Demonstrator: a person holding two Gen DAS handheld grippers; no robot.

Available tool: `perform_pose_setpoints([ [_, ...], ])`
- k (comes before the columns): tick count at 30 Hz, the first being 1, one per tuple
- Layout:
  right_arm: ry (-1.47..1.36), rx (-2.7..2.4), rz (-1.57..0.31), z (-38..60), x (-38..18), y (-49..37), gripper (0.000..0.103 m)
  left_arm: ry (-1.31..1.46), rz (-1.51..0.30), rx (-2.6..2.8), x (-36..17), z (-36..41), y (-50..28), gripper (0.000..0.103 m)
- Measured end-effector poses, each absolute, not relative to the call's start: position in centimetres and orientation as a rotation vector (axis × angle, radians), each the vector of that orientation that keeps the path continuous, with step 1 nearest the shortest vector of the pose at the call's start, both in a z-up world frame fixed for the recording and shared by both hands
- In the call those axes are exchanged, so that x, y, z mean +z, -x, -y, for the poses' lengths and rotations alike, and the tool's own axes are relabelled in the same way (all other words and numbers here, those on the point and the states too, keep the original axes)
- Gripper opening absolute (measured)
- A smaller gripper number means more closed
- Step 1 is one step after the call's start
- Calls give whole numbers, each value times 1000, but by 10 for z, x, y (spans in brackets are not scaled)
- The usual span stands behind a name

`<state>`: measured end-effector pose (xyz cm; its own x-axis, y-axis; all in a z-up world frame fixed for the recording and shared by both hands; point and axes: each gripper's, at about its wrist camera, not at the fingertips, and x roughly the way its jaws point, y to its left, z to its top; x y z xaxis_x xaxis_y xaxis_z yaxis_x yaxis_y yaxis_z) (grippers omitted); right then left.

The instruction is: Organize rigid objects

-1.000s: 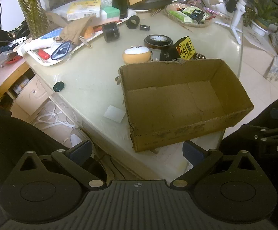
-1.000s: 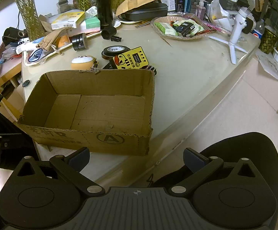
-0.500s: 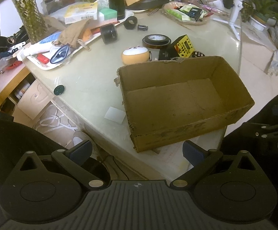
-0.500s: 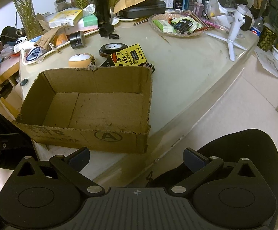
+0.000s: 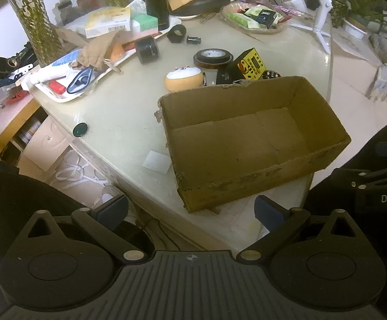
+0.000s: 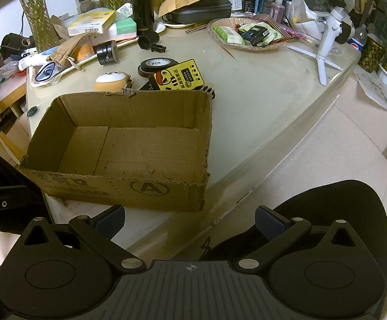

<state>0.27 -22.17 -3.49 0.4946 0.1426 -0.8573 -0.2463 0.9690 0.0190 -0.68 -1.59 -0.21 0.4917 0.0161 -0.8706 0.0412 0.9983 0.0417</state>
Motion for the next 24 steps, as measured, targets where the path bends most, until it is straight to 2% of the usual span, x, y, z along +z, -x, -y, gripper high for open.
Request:
perform_pose_setpoints([
  [24,117,233,-1029,220,-34,-4,103,-31,-1031,-15,3,16,6,103],
])
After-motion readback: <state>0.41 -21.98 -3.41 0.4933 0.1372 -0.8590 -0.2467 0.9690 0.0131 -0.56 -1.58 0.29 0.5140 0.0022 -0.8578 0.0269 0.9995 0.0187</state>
